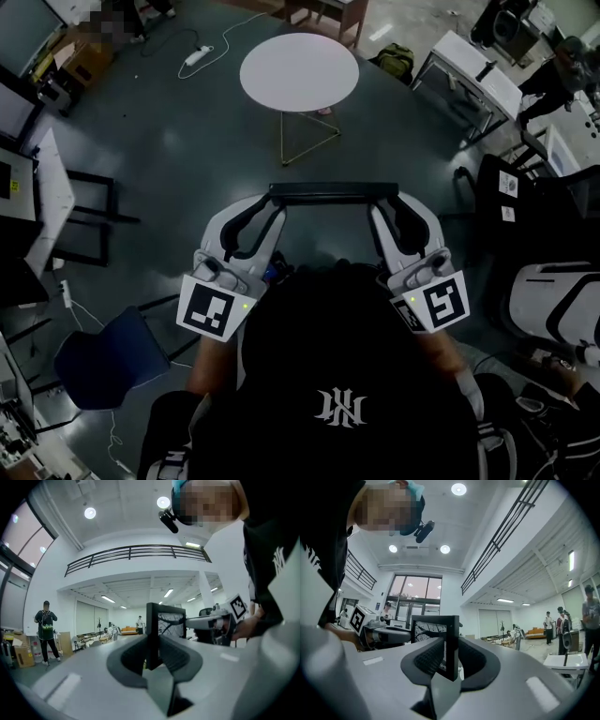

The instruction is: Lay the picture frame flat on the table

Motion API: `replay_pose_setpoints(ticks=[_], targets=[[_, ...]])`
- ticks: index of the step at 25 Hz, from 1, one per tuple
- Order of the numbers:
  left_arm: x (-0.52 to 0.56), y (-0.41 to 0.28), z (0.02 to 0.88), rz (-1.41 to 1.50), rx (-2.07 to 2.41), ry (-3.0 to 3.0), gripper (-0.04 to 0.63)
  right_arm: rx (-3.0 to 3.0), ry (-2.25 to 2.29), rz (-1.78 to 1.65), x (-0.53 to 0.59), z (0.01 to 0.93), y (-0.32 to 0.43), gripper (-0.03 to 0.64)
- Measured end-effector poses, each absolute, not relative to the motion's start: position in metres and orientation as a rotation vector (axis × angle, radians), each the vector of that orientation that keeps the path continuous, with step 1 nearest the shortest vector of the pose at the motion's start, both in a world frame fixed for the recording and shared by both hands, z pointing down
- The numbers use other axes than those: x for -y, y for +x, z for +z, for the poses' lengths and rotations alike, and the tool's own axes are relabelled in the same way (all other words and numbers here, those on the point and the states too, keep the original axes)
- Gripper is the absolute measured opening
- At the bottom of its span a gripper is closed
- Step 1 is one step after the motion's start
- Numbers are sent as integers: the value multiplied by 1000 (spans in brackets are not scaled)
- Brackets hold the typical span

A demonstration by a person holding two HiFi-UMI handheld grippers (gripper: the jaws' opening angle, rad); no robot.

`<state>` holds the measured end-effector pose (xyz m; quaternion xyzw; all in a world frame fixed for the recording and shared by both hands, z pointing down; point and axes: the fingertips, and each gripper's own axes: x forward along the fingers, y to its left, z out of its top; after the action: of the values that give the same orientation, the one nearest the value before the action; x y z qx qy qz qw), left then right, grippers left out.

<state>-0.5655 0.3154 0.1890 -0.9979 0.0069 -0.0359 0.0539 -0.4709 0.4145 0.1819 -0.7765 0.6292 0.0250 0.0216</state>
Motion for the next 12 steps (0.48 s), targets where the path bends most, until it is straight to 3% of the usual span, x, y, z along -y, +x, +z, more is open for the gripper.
replay_pose_setpoints(ticks=[12], targets=[[-313, -563, 208, -149, -9, -3071, 72, -1945, -2440, 28, -414, 195, -469, 64]])
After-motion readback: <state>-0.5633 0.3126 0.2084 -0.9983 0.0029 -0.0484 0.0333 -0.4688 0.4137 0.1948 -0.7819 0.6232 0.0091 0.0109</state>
